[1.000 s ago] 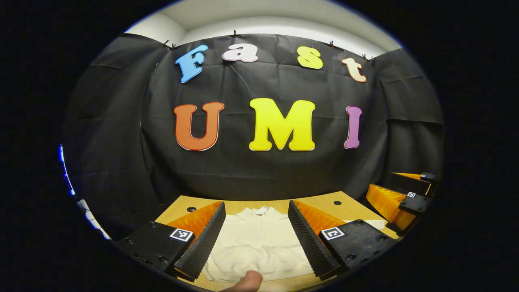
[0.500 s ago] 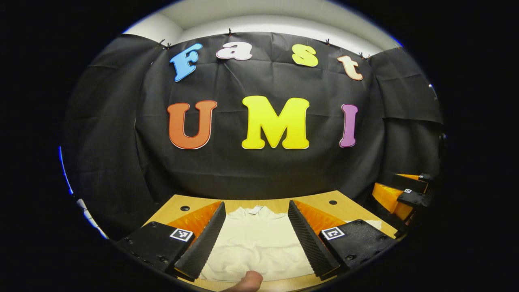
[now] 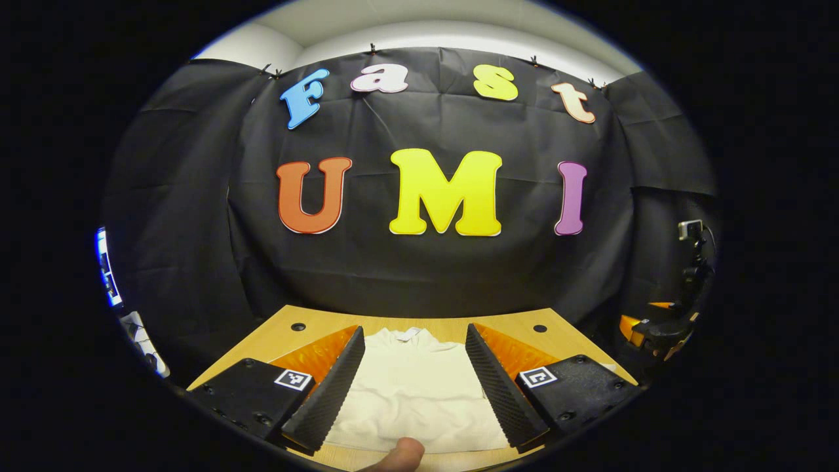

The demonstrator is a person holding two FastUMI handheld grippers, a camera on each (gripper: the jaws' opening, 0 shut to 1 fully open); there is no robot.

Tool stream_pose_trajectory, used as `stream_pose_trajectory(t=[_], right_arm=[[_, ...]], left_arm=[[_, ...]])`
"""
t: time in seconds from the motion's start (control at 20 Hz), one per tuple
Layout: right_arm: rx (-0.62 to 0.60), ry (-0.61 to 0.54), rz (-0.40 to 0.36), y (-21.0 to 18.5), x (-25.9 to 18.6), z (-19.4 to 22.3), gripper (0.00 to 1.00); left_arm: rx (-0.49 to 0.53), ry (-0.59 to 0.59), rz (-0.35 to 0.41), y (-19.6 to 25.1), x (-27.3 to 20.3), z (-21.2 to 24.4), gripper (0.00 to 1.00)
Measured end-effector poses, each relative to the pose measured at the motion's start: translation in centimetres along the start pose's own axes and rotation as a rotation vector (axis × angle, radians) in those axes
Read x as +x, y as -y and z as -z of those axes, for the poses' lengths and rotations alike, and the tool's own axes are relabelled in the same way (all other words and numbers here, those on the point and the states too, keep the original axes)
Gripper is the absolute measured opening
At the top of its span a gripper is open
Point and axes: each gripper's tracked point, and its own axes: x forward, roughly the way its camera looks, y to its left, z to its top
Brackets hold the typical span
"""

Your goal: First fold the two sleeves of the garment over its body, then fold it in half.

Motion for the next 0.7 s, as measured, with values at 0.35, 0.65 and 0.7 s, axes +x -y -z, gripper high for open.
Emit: stream_pose_trajectory(t=[0.35,0.65,0.7], right_arm=[[0.06,-0.31,0.002,5.3,5.8,13.2,0.94],[0.189,-0.526,0.026,5.2,8.7,20.6,0.95],[0.188,-0.55,0.032,5.2,8.6,21.3,0.94]], left_arm=[[0.025,-0.02,-0.104,2.4,-0.8,1.4,0.99],[0.071,-0.013,-0.143,2.1,-1.5,1.2,0.99],[0.08,-0.011,-0.143,1.8,-1.4,1.2,0.99]])
